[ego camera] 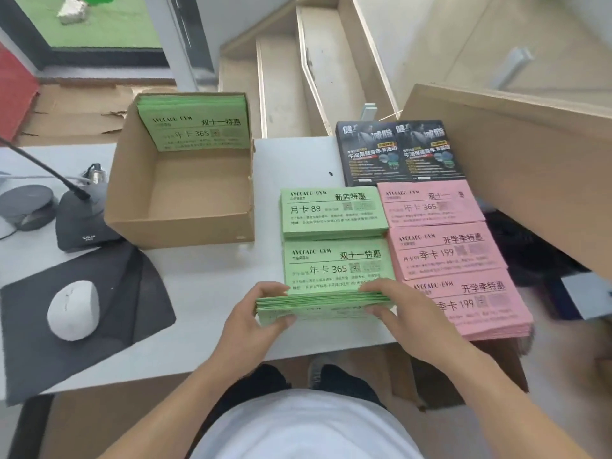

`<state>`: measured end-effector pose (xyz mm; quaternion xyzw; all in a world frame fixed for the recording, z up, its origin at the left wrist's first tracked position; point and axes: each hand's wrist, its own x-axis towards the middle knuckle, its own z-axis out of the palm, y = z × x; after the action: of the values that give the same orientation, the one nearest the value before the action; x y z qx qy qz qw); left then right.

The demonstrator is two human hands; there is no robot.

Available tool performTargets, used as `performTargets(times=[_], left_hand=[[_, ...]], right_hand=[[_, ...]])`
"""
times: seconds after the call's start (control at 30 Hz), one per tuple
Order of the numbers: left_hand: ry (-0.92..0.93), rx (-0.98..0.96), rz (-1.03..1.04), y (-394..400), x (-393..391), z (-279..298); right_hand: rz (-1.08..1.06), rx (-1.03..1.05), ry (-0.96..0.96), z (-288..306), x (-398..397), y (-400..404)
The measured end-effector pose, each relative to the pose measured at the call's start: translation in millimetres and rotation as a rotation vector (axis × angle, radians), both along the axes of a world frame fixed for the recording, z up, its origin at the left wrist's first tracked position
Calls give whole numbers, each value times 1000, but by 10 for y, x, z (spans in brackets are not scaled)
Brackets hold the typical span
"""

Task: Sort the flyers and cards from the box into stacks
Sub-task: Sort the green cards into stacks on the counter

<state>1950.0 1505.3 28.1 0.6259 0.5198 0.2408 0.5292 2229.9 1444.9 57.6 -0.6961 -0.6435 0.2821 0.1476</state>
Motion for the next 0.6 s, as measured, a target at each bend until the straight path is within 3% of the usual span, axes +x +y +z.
performTargets(times=[0.17, 0.33, 0.6], left_hand=[[-5, -57, 116, -56, 165, 12], [-40, -28, 290, 234, 389, 118], [210, -69, 306, 617, 673, -136]], right_hand=[[6, 18, -48, -21, -15, 3], [-104, 71, 80, 96, 169, 389], [-70, 139, -440, -264, 111, 896]])
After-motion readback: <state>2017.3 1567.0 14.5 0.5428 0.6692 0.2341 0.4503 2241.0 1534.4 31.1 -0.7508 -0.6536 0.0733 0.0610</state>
